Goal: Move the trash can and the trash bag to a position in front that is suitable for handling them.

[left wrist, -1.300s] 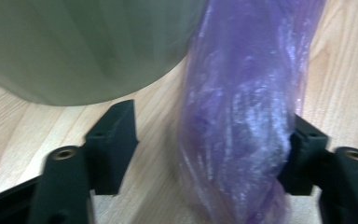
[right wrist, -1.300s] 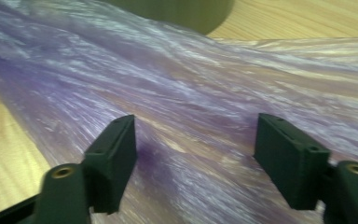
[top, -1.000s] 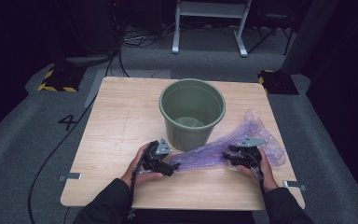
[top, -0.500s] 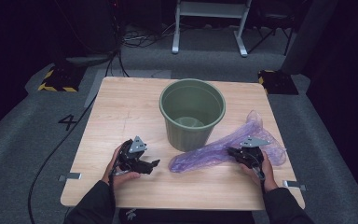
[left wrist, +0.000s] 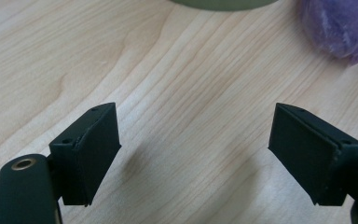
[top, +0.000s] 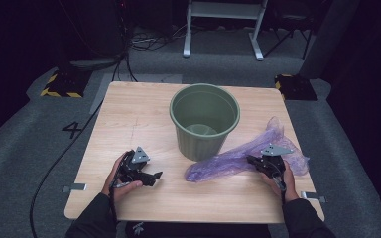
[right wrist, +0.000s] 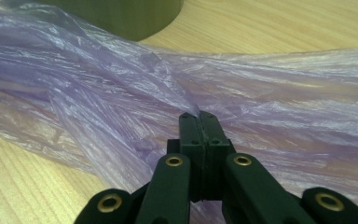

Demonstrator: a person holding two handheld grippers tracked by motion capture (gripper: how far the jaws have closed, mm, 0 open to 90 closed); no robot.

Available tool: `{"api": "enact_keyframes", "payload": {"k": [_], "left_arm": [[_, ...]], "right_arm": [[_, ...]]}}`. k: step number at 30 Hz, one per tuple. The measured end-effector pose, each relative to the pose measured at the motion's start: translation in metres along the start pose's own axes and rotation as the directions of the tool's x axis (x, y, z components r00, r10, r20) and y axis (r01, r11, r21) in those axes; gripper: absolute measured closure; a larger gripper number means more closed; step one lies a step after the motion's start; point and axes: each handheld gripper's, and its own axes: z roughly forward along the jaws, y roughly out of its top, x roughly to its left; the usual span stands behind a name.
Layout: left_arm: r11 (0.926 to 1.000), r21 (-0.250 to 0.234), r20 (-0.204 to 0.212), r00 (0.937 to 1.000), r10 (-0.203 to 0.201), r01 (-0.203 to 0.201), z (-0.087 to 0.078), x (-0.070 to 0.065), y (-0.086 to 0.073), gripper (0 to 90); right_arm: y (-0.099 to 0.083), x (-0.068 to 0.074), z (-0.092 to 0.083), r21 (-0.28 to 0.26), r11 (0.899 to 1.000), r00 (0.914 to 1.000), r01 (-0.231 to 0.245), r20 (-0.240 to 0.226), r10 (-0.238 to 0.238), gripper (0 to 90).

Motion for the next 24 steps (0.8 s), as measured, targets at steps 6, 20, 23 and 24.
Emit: {"api": "enact_keyframes", "payload": {"k": [6,20,23,24], "left_arm": [[1.0,0.001,0.006,0.9999,-0.009,0.009,0.008,0.001,-0.006,14.0],[0.9999,-0.006,-0.001,1.0,-0.009,0.009,0.009,0.001,-0.006,13.0],[0.9999,-0.007,-0.001,1.0,-0.008,0.008,0.009,0.001,-0.006,13.0],[0.9999,-0.006,-0.001,1.0,-0.009,0.009,0.009,0.001,-0.006,13.0]], "right_arm": [[0.005,-0.002,-0.006,-0.041,0.999,0.9998,0.015,-0.01,-0.015,90.0],[0.022,0.009,-0.024,-0.168,0.983,0.9949,0.08,-0.047,-0.089,90.0],[0.024,0.01,-0.029,-0.19,0.977,0.9933,0.092,-0.05,-0.104,90.0],[0.024,0.01,-0.029,-0.19,0.977,0.9933,0.092,-0.05,-0.104,90.0]]}}
